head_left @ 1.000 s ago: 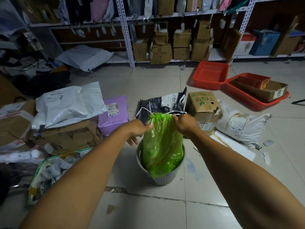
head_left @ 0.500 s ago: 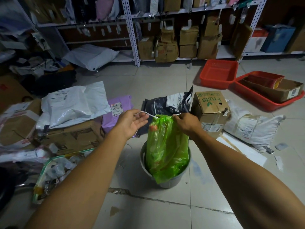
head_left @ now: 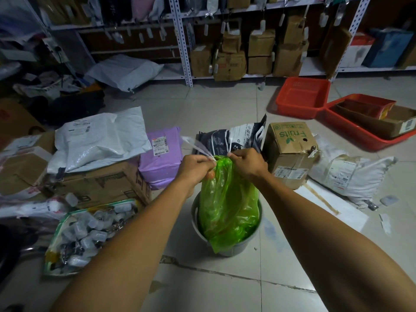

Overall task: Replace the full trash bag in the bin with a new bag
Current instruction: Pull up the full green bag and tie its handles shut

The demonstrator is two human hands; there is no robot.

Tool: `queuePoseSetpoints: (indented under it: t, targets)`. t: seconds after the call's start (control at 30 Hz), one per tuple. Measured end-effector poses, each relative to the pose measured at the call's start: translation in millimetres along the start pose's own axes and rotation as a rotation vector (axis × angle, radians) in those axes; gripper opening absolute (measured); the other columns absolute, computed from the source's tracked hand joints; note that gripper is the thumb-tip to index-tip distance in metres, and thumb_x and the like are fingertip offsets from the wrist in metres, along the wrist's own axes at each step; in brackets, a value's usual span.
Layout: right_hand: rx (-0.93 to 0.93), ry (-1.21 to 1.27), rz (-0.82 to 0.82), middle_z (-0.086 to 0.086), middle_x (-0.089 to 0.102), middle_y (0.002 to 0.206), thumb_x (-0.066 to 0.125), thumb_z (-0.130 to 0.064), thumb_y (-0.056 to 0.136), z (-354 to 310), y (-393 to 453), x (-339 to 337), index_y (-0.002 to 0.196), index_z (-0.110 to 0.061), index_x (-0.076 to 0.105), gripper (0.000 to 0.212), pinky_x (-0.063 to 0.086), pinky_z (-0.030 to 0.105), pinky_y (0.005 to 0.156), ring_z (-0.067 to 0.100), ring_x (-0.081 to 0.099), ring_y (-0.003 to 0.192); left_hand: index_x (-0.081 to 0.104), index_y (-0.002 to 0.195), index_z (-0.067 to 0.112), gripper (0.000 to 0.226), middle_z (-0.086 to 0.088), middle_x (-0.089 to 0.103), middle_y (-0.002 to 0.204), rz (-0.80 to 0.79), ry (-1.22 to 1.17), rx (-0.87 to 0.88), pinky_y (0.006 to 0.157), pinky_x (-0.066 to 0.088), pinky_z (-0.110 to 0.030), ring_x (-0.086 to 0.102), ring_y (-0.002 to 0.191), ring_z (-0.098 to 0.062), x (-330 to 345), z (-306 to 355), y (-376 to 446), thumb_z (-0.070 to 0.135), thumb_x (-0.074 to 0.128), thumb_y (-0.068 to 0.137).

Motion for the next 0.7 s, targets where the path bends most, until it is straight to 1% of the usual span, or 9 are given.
queuePoseSetpoints:
  t: [0.07,0.13,0.2,0.3,0.37,0.47,0.53,0.6,0.7]
  targets:
    - [0.026,0.065,-0.013,-0.009,0.074,0.090,0.053,-0.065,0.083,1,-3,-3,0.103,-0.040,0.070,0.036,0.051,0.049,0.091,0.023,0.068,0.089,0.077,0.091,0.012,0.009,-0.005,0.072,0.078,0.014,-0.001,0.001,0.048,0.048,-0.018,0.063,0.061,-0.011,3,-1,2,0.018,0.073,0.086]
    - [0.019,0.111,-0.030,-0.011,0.074,0.088,0.059,-0.061,0.082,2,-3,-5,0.094,-0.043,0.073,0.026,0.053,0.047,0.089,0.020,0.069,0.085,0.077,0.087,0.013,0.011,-0.001,0.071,0.075,0.022,-0.011,0.014,0.048,0.047,-0.018,0.062,0.061,-0.012,8,-2,3,0.023,0.075,0.084]
    - [-0.004,0.186,-0.055,-0.011,0.073,0.080,0.064,-0.055,0.080,2,-5,-6,0.083,-0.045,0.074,0.014,0.056,0.044,0.080,0.017,0.067,0.074,0.074,0.080,0.016,0.009,0.000,0.071,0.078,0.025,-0.010,0.031,0.055,0.049,-0.024,0.063,0.066,-0.015,14,-2,3,0.024,0.077,0.083]
    - [-0.014,0.338,-0.120,0.002,0.069,0.068,0.067,-0.027,0.090,2,-10,-5,0.083,-0.022,0.077,0.013,0.051,0.030,0.053,0.014,0.056,0.054,0.072,0.077,0.018,0.009,-0.001,0.073,0.091,0.039,-0.086,0.037,0.061,0.052,-0.028,0.065,0.075,-0.016,20,-3,4,0.017,0.074,0.086]
    - [-0.005,0.416,-0.134,0.006,0.066,0.064,0.065,-0.021,0.092,0,-13,-7,0.080,-0.015,0.076,0.017,0.048,0.027,0.048,0.015,0.055,0.051,0.072,0.080,0.019,0.007,0.000,0.073,0.088,0.050,-0.164,0.010,0.060,0.050,-0.024,0.064,0.077,-0.015,22,-4,2,0.017,0.072,0.087]
    - [0.057,0.458,-0.087,-0.002,0.055,0.052,0.065,-0.022,0.092,5,-13,-8,0.067,-0.017,0.069,0.025,0.042,0.024,0.048,0.012,0.046,0.047,0.074,0.086,0.019,0.003,0.001,0.074,0.095,0.047,-0.323,-0.042,0.072,0.053,-0.028,0.068,0.096,-0.021,28,-7,3,0.021,0.072,0.087]
    - [0.080,0.428,-0.060,-0.005,0.051,0.051,0.066,-0.029,0.091,11,-11,-4,0.064,-0.018,0.067,0.029,0.042,0.029,0.057,0.012,0.044,0.050,0.076,0.086,0.020,0.005,-0.002,0.075,0.102,0.032,-0.393,-0.070,0.088,0.054,-0.037,0.067,0.106,-0.024,31,-7,2,0.023,0.072,0.088]
    - [0.077,0.400,-0.036,-0.006,0.055,0.051,0.066,-0.038,0.088,15,-10,-2,0.066,-0.021,0.069,0.028,0.046,0.038,0.067,0.013,0.050,0.053,0.079,0.080,0.020,0.012,-0.004,0.077,0.100,0.018,-0.425,-0.076,0.097,0.052,-0.051,0.067,0.108,-0.030,32,-7,3,0.023,0.071,0.089]
    - [0.085,0.378,-0.004,-0.006,0.060,0.054,0.066,-0.045,0.084,19,-10,-2,0.070,-0.023,0.070,0.026,0.054,0.048,0.077,0.016,0.056,0.059,0.076,0.081,0.017,0.015,-0.005,0.078,0.092,0.030,-0.444,-0.088,0.096,0.051,-0.056,0.070,0.103,-0.034,32,-9,3,0.020,0.067,0.092]
Point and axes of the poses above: each hand's wrist, its own y-axis towards the middle knuckle, its own x-axis out of the palm, z = x × y, the point moved 5 cm from there along y, towards the middle knuckle
